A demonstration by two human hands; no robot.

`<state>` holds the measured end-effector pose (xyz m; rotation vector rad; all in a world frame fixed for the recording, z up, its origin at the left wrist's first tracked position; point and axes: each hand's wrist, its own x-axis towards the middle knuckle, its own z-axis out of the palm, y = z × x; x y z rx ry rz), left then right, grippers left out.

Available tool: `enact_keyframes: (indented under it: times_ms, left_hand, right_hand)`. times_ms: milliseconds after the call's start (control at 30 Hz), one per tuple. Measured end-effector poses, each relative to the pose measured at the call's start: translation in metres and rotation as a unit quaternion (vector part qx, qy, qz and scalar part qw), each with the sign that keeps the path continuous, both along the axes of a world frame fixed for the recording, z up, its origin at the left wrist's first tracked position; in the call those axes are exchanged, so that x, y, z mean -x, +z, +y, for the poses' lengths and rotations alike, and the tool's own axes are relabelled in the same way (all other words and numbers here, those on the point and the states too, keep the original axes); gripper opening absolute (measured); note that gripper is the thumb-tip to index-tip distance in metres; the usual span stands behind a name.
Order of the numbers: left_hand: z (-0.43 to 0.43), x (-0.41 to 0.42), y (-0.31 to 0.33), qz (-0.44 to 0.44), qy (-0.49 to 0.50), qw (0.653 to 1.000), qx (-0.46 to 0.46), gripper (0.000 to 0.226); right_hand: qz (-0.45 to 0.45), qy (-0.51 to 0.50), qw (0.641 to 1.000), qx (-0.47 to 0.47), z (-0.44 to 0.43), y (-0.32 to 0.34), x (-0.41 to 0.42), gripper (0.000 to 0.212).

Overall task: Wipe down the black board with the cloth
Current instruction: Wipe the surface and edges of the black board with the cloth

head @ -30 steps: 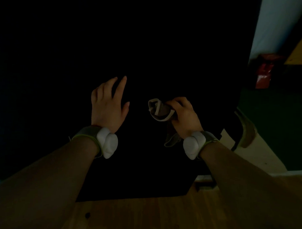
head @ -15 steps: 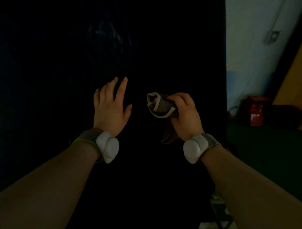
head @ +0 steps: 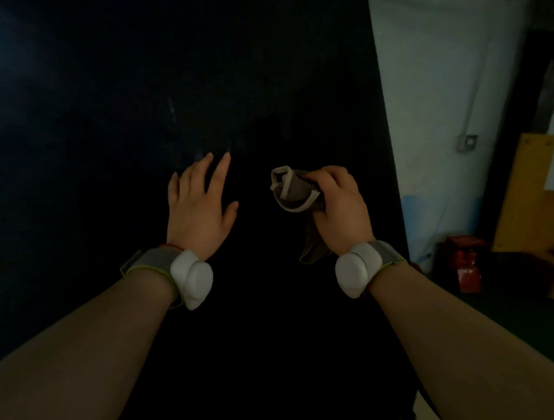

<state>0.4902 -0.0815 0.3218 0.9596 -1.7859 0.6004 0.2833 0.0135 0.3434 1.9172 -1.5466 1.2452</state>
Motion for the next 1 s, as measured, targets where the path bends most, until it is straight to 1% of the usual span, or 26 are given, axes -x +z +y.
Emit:
enact_keyframes:
  times_ms: [133, 300, 533, 667, 800, 1000]
  left_hand:
    - [-0.008, -0.005, 0.022, -0.004, -0.003, 1.000, 0.010, 0.076]
    - [-0.019, -0.013, 0.054, -0.013, -0.029, 0.999, 0.029, 0.076]
    - [-0.027, -0.019, 0.098, -0.029, -0.041, 0.996, 0.076, 0.073]
    - [-0.034, -0.019, 0.115, -0.043, -0.055, 0.995, 0.077, 0.071]
    - [-0.048, -0.018, 0.124, -0.055, -0.058, 0.995, 0.062, 0.071]
    - [-0.070, -0.015, 0.135, -0.048, -0.073, 0.996, 0.032, 0.073]
  right_hand:
    - [0.000, -0.013, 0.999, 0.031, -0.002, 0.025, -0.005, 0.050]
    - [-0.013, -0.028, 0.998, 0.057, -0.003, 0.058, -0.010, 0.049]
    - [0.046, -0.114, 0.982, 0.142, -0.011, 0.100, -0.018, 0.046]
    - [0.072, -0.153, 0.974, 0.149, -0.018, 0.119, -0.017, 0.046]
    - [0.091, -0.181, 0.967, 0.152, -0.027, 0.133, -0.017, 0.042]
    - [0.063, -0.208, 0.960, 0.175, -0.037, 0.150, -0.011, 0.044]
